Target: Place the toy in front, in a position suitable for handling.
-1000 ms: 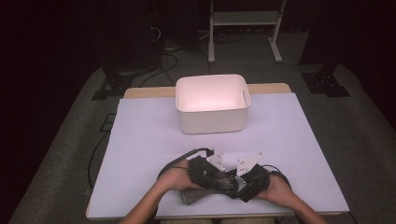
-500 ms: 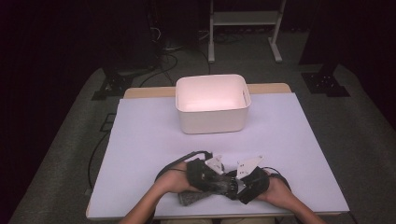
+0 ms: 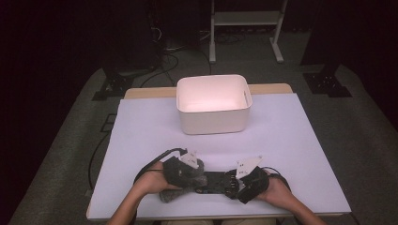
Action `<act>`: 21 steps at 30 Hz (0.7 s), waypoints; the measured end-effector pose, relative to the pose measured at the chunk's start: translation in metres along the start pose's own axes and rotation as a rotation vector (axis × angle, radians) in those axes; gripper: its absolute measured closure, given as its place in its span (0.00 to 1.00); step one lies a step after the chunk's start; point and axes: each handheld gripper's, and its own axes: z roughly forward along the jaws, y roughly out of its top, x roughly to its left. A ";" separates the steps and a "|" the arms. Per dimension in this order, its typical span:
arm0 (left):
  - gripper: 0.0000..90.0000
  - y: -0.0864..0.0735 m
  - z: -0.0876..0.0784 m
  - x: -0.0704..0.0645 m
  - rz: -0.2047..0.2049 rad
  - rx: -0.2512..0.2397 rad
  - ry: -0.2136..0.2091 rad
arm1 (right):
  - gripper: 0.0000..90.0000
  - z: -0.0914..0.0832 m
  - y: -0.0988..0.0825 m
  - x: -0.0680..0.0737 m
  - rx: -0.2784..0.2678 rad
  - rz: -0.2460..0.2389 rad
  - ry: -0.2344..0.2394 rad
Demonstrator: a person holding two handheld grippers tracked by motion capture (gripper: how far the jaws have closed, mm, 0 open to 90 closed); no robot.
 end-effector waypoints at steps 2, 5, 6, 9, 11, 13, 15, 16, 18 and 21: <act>0.87 0.009 0.005 -0.002 0.016 -0.004 -0.017 | 0.25 0.000 0.000 0.001 -0.004 -0.008 -0.009; 0.87 0.025 0.015 -0.007 0.051 -0.005 -0.043 | 0.25 0.000 0.001 0.002 -0.009 -0.009 -0.017; 0.87 0.025 0.015 -0.007 0.051 -0.005 -0.043 | 0.25 0.000 0.001 0.002 -0.009 -0.009 -0.017; 0.87 0.033 0.021 -0.010 0.080 0.018 -0.042 | 0.24 0.000 -0.002 -0.001 0.007 0.020 0.019; 0.87 0.031 0.020 -0.009 0.076 0.020 -0.043 | 0.25 -0.002 -0.002 -0.005 -0.002 0.054 0.063; 0.87 0.028 0.020 -0.009 0.069 0.016 -0.047 | 0.25 -0.006 -0.003 -0.009 -0.020 0.080 0.105; 0.87 0.028 0.020 -0.009 0.066 0.011 -0.047 | 0.24 -0.007 -0.003 -0.010 -0.025 0.082 0.110; 0.87 0.028 0.021 -0.009 0.067 0.007 -0.057 | 0.24 -0.006 -0.003 -0.011 -0.024 0.087 0.117; 0.87 0.029 0.022 -0.010 0.073 0.007 -0.060 | 0.24 -0.004 -0.003 -0.008 -0.011 0.070 0.101; 0.87 0.032 0.023 -0.011 0.079 0.010 -0.060 | 0.26 -0.003 -0.002 -0.004 -0.011 0.029 0.078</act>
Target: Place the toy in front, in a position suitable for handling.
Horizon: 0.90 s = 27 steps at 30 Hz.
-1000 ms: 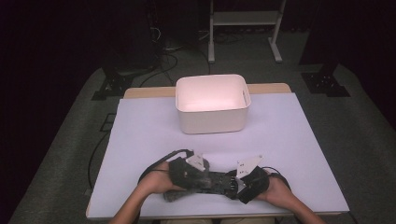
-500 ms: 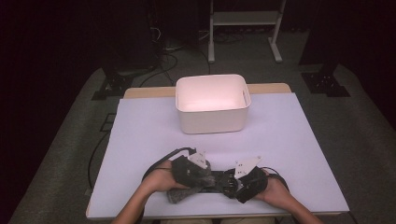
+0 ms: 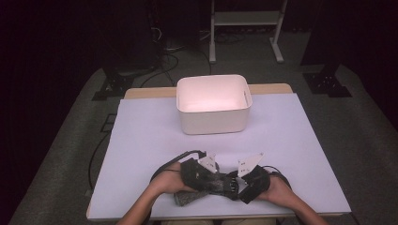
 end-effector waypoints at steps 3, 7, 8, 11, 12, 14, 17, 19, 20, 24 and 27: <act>0.87 0.010 0.006 -0.003 0.035 0.013 -0.002 | 0.26 -0.001 0.001 0.002 -0.011 -0.013 -0.013; 0.87 0.024 0.011 -0.005 0.054 -0.003 -0.025 | 0.26 -0.001 0.002 0.003 -0.018 -0.031 -0.018; 0.87 0.029 0.014 -0.005 0.067 -0.008 -0.029 | 0.26 -0.001 0.002 0.003 -0.021 -0.029 -0.019; 0.87 0.040 0.022 -0.005 0.089 0.001 -0.039 | 0.26 -0.001 0.004 0.004 -0.019 -0.038 -0.025; 0.87 0.041 0.025 -0.005 0.090 0.005 -0.040 | 0.26 0.000 0.004 0.004 -0.016 -0.041 -0.028; 0.87 0.041 0.026 -0.003 0.085 0.016 -0.039 | 0.26 0.001 0.001 0.004 -0.012 -0.035 -0.024; 0.87 0.037 0.020 0.001 0.076 0.024 -0.010 | 0.26 0.000 0.001 0.004 -0.014 -0.040 -0.021; 0.87 0.031 0.014 0.005 0.051 0.040 0.032 | 0.26 -0.001 0.002 0.004 -0.016 -0.043 -0.020; 0.87 0.031 0.014 0.005 0.051 0.040 0.032 | 0.26 -0.001 0.002 0.004 -0.016 -0.043 -0.020; 0.87 0.028 0.012 0.010 0.029 0.025 0.026 | 0.26 -0.001 0.003 0.003 -0.017 -0.051 -0.022; 0.87 0.037 0.019 0.008 0.049 0.007 0.014 | 0.26 0.001 0.004 0.004 -0.008 -0.051 -0.025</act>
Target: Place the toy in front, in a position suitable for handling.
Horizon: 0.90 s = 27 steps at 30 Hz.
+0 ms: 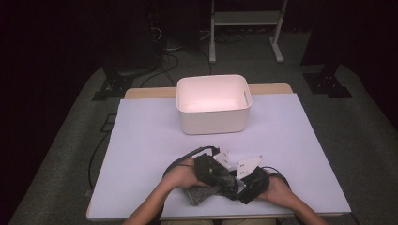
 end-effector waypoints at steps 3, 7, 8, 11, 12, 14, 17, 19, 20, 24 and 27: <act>0.87 0.005 0.004 0.000 0.004 -0.011 -0.008 | 0.26 0.000 0.000 0.000 0.001 0.002 0.000; 0.87 0.008 0.007 0.002 0.012 0.009 0.002 | 0.26 0.001 -0.002 -0.001 0.004 0.010 0.012; 0.87 0.007 0.006 0.002 0.009 0.009 0.005 | 0.26 0.001 -0.002 -0.001 0.003 0.010 0.012; 0.87 -0.002 -0.001 0.004 -0.003 0.016 0.016 | 0.26 0.001 -0.002 -0.001 0.002 0.006 0.013; 0.87 -0.006 -0.004 0.005 -0.013 0.021 0.022 | 0.26 0.001 -0.002 -0.002 0.002 0.005 0.014; 0.87 -0.012 -0.007 0.005 -0.030 0.021 0.029 | 0.26 0.001 -0.003 -0.002 0.003 0.002 0.013; 0.87 -0.036 -0.023 0.009 -0.082 0.023 0.057 | 0.26 0.001 -0.004 -0.004 0.001 -0.003 0.012; 0.87 -0.048 -0.031 0.012 -0.113 0.018 0.069 | 0.26 -0.001 -0.003 -0.004 0.006 -0.002 -0.003; 0.87 -0.048 -0.031 0.012 -0.113 0.018 0.069 | 0.26 -0.001 -0.003 -0.004 0.006 -0.002 -0.003; 0.87 -0.066 -0.041 0.016 -0.156 0.013 0.093 | 0.27 -0.006 -0.008 -0.012 -0.015 0.025 -0.015; 0.87 -0.068 -0.042 0.017 -0.156 0.013 0.094 | 0.27 -0.006 -0.007 -0.013 -0.013 0.034 -0.004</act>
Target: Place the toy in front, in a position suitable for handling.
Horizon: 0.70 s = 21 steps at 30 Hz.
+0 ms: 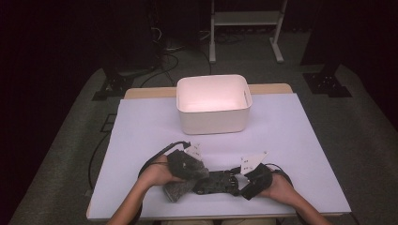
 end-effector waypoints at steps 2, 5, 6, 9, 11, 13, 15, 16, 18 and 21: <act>0.87 0.000 0.002 0.000 -0.003 0.004 0.003 | 0.28 -0.001 0.000 -0.003 -0.009 0.024 0.027; 0.87 0.001 0.004 0.001 0.001 0.011 0.001 | 0.28 -0.002 0.001 -0.008 -0.018 0.048 0.055; 0.87 0.002 0.005 0.001 0.002 0.011 -0.003 | 0.27 -0.002 0.002 -0.010 -0.017 0.066 0.068; 0.87 0.006 0.008 0.001 0.008 0.006 -0.008 | 0.25 0.001 0.003 -0.014 -0.019 0.075 0.081; 0.87 0.007 0.008 0.001 0.013 0.008 -0.008 | 0.25 0.002 0.003 -0.014 -0.019 0.083 0.094; 0.87 0.011 0.009 -0.002 0.025 0.010 -0.012 | 0.25 0.002 0.003 -0.011 -0.018 0.061 0.077; 0.86 0.014 0.010 -0.003 0.031 0.007 -0.018 | 0.26 0.000 0.002 -0.007 -0.018 0.049 0.070; 0.86 0.016 0.010 -0.005 0.037 0.007 -0.020 | 0.27 -0.002 0.002 -0.006 -0.017 0.046 0.070; 0.86 0.020 0.012 -0.009 0.057 0.012 -0.026 | 0.27 -0.003 0.000 -0.002 -0.013 0.050 0.072; 0.86 0.027 0.015 -0.016 0.080 0.011 -0.045 | 0.27 -0.002 -0.002 0.000 -0.008 0.047 0.068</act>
